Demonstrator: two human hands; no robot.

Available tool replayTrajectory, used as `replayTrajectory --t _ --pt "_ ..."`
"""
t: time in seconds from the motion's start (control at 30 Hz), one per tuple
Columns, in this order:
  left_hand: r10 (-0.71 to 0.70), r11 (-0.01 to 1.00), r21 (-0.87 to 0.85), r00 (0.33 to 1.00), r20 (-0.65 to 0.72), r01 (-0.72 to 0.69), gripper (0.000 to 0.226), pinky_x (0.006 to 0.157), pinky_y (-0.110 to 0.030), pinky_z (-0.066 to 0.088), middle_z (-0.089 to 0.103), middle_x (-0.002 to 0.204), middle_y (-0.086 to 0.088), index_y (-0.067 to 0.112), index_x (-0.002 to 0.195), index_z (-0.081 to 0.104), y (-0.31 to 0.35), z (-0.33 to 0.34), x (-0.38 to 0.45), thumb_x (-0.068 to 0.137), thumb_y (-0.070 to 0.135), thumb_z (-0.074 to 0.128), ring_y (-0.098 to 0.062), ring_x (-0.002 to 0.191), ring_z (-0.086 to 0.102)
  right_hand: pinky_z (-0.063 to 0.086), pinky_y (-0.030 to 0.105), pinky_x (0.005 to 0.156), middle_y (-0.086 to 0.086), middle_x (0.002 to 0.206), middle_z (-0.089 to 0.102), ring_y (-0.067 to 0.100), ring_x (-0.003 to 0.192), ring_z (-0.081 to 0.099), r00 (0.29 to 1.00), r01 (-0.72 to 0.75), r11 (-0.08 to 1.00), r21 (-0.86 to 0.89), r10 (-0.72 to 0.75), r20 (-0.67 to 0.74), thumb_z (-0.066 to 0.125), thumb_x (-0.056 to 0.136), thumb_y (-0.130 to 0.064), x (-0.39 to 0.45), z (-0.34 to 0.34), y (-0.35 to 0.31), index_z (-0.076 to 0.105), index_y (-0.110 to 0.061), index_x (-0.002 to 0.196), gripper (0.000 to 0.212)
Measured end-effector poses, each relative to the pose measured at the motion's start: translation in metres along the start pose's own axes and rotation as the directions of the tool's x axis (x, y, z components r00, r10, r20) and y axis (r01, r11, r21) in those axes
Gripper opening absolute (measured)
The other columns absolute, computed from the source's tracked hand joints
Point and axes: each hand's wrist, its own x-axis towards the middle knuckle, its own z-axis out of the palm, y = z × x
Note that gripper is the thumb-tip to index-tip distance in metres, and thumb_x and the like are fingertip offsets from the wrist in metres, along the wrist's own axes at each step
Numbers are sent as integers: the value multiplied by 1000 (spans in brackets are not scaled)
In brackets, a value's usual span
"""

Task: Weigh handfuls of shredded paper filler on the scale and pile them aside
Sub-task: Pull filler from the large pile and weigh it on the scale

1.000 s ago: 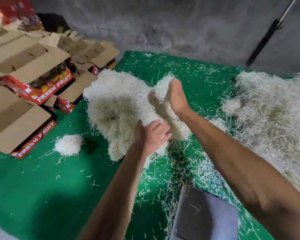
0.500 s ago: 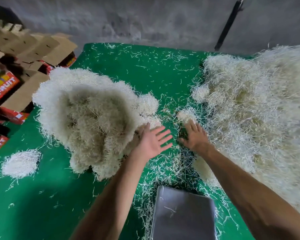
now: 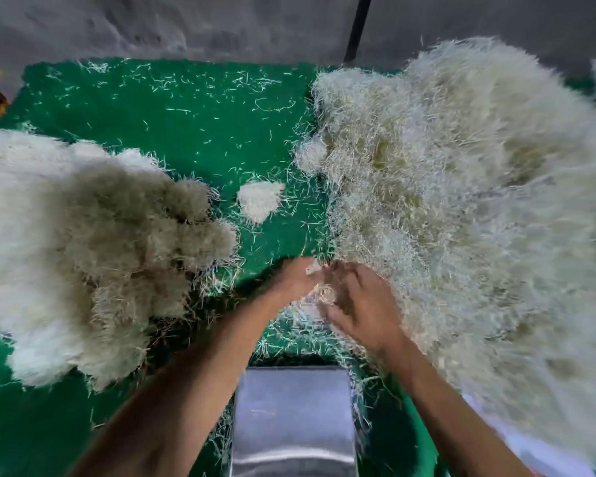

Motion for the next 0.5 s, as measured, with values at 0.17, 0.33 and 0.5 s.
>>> replayTrajectory --t 0.17,0.33,0.5 --pt "-65 998 -14 997 -30 65 45 58 -31 43 51 70 -3 21 81 57 -4 46 -34 103 56 40 -11 48 38 51 19 88 9 152 47 16 116 60 845 -424 903 68 367 389 60 102 -31 -47 1 37 21 -31 161 71" --pt "-212 780 -565 963 166 269 87 117 -48 25 27 163 -4 37 157 25 44 50 -67 87 87 33 -24 145 34 53 25 71 -1 104 67 9 77 61 977 -211 843 495 163 139 58 95 -7 -30 -12 8 59 -26 131 41" --pt "-239 835 -536 959 -150 124 63 113 -46 36 49 141 -14 20 146 44 74 -14 -81 97 59 53 -30 127 50 35 33 110 -1 146 43 11 127 43 998 -53 977 208 55 -4 65 86 -66 -14 -38 5 33 -27 154 85"
